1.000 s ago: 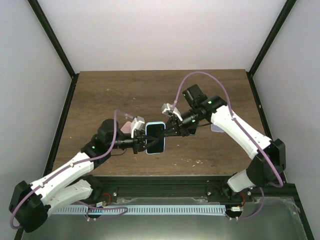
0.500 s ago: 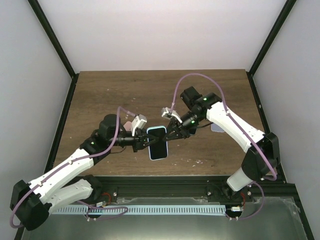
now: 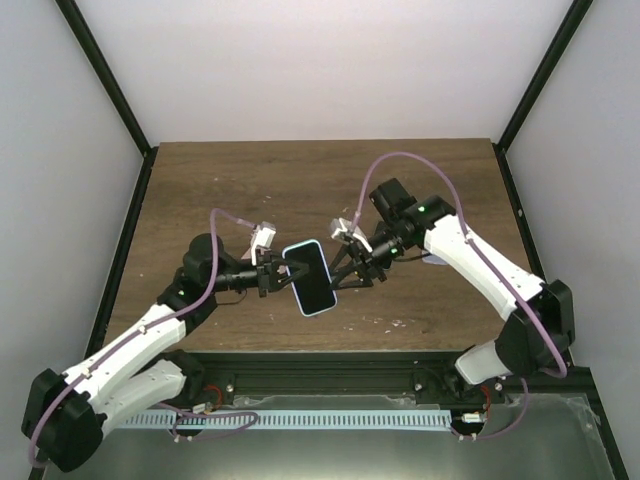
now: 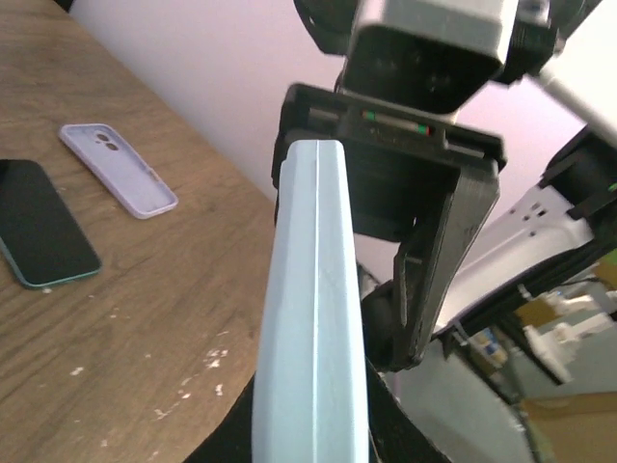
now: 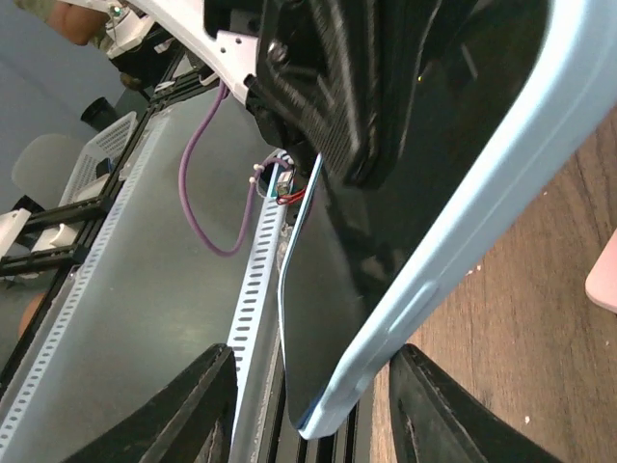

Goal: Take the phone out of the phone case
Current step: Remove the phone case from the phone.

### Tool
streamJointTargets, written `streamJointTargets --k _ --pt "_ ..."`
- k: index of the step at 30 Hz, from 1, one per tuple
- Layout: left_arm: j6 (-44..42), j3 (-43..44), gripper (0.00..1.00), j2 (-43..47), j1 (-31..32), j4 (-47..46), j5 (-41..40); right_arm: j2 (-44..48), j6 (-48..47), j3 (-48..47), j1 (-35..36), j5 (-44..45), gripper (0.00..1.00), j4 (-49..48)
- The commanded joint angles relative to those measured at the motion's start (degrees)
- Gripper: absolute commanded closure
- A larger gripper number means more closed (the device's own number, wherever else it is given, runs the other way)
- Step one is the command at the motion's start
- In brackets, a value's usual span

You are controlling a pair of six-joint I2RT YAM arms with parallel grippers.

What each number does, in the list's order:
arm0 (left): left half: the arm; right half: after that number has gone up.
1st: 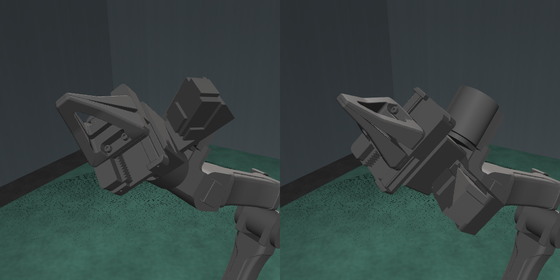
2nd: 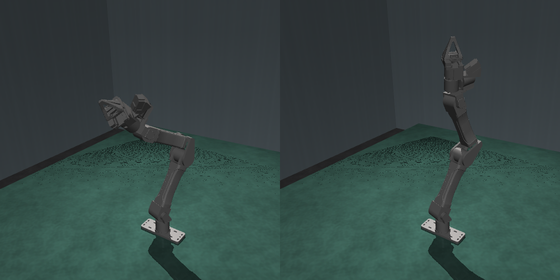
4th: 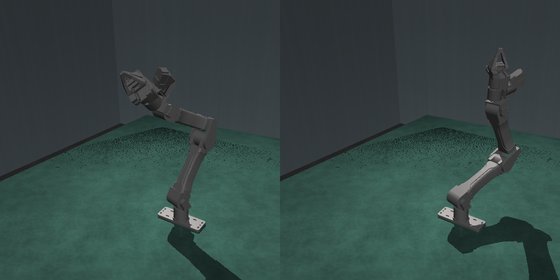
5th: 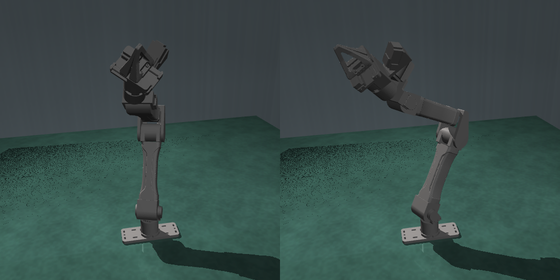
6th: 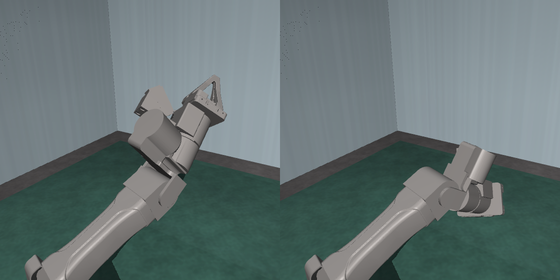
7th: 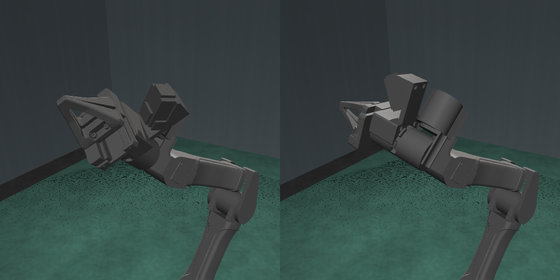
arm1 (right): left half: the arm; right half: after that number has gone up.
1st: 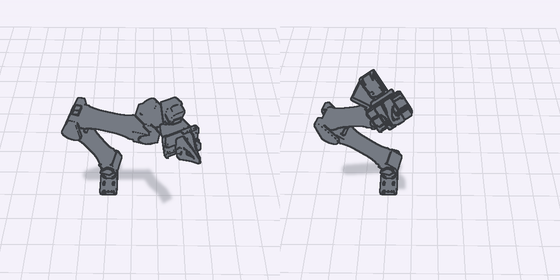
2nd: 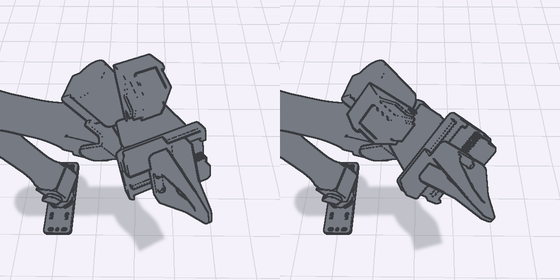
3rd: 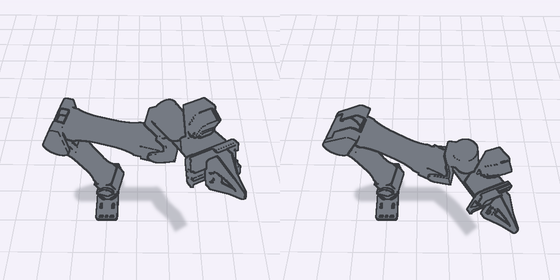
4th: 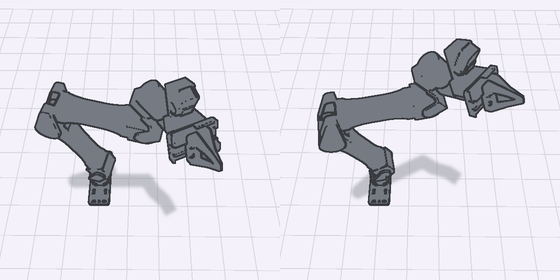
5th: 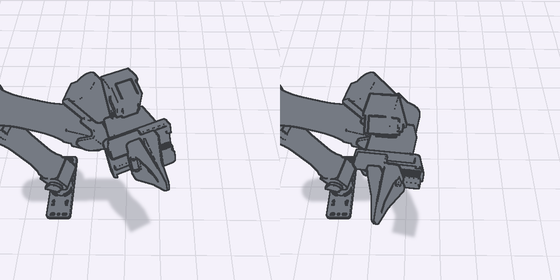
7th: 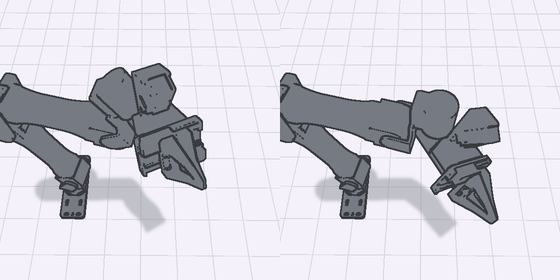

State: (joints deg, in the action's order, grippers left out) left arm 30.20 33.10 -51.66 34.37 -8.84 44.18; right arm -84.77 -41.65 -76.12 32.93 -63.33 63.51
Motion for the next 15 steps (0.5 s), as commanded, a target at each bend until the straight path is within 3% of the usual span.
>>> streamJointTargets --k 1,9,15 --pt "14.9 -3.3 1.0 -1.7 -2.9 -22.6 2.7 5.4 -1.1 5.3 0.3 -3.7 0.56 -2.4" --pt "24.7 -5.0 1.0 -5.7 -5.2 -35.6 4.7 11.6 3.7 12.2 0.3 -2.6 0.62 -8.4" --pt "28.4 -4.6 1.0 -8.6 -5.2 -40.4 6.9 12.8 6.3 14.4 0.3 -2.0 0.7 -10.9"
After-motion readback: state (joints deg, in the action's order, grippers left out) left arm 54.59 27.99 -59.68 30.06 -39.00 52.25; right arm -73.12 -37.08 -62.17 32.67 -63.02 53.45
